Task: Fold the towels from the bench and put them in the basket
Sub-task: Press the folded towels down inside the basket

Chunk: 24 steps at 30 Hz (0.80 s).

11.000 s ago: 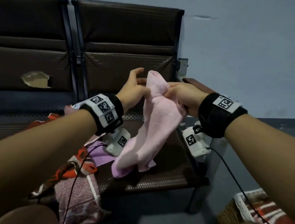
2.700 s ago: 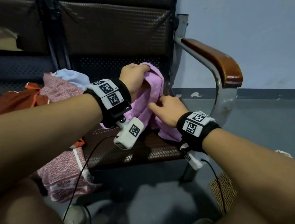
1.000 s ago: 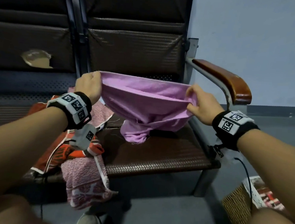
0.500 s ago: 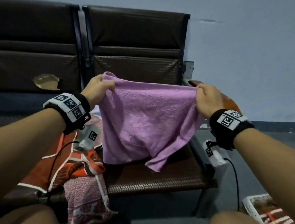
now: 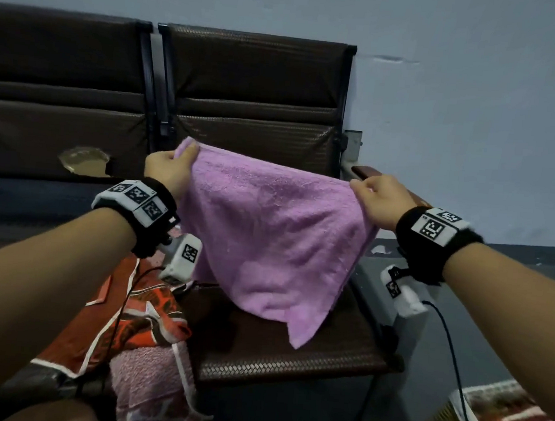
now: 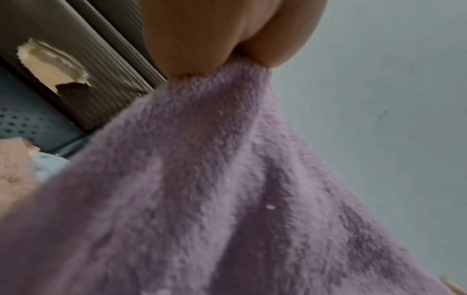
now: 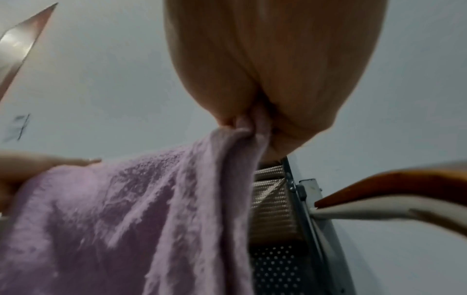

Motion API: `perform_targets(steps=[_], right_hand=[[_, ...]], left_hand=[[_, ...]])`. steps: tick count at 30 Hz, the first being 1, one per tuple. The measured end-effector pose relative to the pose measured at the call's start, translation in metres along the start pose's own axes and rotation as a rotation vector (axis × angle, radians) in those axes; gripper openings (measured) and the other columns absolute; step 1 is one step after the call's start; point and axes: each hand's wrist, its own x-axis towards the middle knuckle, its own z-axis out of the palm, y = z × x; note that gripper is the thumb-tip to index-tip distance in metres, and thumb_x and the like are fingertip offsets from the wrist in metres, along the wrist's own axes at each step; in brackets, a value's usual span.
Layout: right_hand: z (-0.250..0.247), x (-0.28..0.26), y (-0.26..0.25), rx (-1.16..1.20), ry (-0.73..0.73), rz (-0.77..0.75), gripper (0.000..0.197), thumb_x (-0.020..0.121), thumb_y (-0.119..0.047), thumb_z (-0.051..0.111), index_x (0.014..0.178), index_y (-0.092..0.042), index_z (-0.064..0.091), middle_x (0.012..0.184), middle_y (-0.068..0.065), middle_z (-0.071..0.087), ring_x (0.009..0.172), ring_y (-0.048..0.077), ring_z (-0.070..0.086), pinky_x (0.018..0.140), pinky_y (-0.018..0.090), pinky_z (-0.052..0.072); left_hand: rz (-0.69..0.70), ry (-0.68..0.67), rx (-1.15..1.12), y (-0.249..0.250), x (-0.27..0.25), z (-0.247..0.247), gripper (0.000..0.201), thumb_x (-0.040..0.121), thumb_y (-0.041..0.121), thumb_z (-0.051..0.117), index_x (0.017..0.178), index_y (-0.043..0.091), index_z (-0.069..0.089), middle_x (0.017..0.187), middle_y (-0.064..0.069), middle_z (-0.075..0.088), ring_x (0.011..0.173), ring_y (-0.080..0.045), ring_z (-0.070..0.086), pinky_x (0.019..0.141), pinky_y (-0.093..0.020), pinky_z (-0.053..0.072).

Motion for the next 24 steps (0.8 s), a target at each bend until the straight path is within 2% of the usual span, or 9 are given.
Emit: perform_targets(steps=[3,6,9,11,13,15,18,21,24], right_hand=[[0.008,0.007,-0.008,0.221,0.003,0.137,0.056,0.1,-0.044,0.048,0.081,0.003,0.071,0.075,0.013,0.065,0.066,0.025,0.058,0.063,0.034,0.045],[0.019,0.009,-0.02,0.514,-0.019,0.255,0.041,0.097,-0.04,0.056,0.074,-0.008,0.065,0.068,0.01,0.059,0.058,0.024,0.055,0.057,0.034,0.045],[0.027,0.002,-0.036,0.708,-0.079,0.298,0.033,0.098,-0.034,0.058,0.076,-0.01,0.065,0.069,0.007,0.065,0.062,0.022,0.06,0.061,0.032,0.049],[0.027,-0.006,-0.047,0.808,-0.149,0.261,0.033,0.101,-0.028,0.055,0.082,-0.004,0.068,0.067,0.007,0.066,0.065,0.022,0.062,0.064,0.033,0.053],[0.023,-0.016,-0.056,0.894,-0.239,0.226,0.04,0.102,-0.033,0.053,0.103,0.004,0.069,0.083,0.015,0.069,0.078,0.027,0.066,0.08,0.041,0.056],[0.018,-0.026,-0.058,0.872,-0.311,0.195,0.05,0.098,-0.046,0.055,0.112,-0.001,0.071,0.099,0.019,0.073,0.091,0.031,0.069,0.09,0.044,0.055],[0.012,-0.036,-0.055,0.783,-0.33,0.147,0.037,0.094,-0.032,0.062,0.109,0.001,0.071,0.1,0.022,0.071,0.093,0.031,0.066,0.091,0.046,0.055],[0.008,-0.037,-0.05,0.767,-0.326,0.155,0.027,0.092,-0.005,0.051,0.109,-0.003,0.073,0.101,0.015,0.069,0.091,0.025,0.065,0.085,0.041,0.055],[0.004,-0.039,-0.052,0.804,-0.415,0.098,0.035,0.093,0.001,0.044,0.111,-0.011,0.072,0.115,0.015,0.068,0.108,0.028,0.065,0.097,0.042,0.052]], left_hand=[[-0.035,0.061,-0.001,0.004,-0.005,0.017,0.053,0.09,0.042,0.064,0.052,0.01,0.049,0.057,-0.003,0.042,0.06,-0.019,0.041,0.059,-0.031,0.037],[-0.073,0.019,-0.099,0.017,-0.026,0.04,0.044,0.087,0.039,0.061,0.056,0.008,0.062,0.06,-0.003,0.055,0.062,-0.02,0.054,0.063,-0.033,0.045],[-0.019,-0.165,-0.198,0.031,-0.065,0.064,0.036,0.087,0.036,0.065,0.062,0.013,0.074,0.061,0.002,0.061,0.06,-0.014,0.057,0.057,-0.026,0.046],[0.032,-0.362,-0.231,0.035,-0.093,0.075,0.033,0.089,0.034,0.066,0.064,0.016,0.075,0.063,0.0,0.059,0.061,-0.014,0.053,0.055,-0.026,0.042],[0.103,-0.544,-0.177,0.035,-0.114,0.082,0.025,0.091,0.032,0.068,0.073,0.019,0.078,0.07,-0.003,0.066,0.067,-0.016,0.057,0.06,-0.03,0.044],[0.179,-0.667,-0.057,0.035,-0.125,0.082,0.016,0.09,0.031,0.069,0.08,0.027,0.081,0.082,-0.004,0.076,0.076,-0.018,0.067,0.07,-0.035,0.053],[0.084,-0.775,-0.086,0.034,-0.127,0.077,0.02,0.091,0.022,0.063,0.09,0.011,0.08,0.085,-0.009,0.076,0.074,-0.02,0.069,0.067,-0.028,0.056],[-0.056,-0.646,-0.157,0.031,-0.121,0.071,0.026,0.088,0.011,0.051,0.094,0.002,0.074,0.086,-0.009,0.074,0.071,-0.018,0.067,0.063,-0.026,0.053],[-0.001,-0.495,-0.014,0.02,-0.109,0.07,0.039,0.085,-0.001,0.05,0.12,0.009,0.063,0.107,-0.007,0.067,0.091,-0.018,0.062,0.085,-0.034,0.052]])
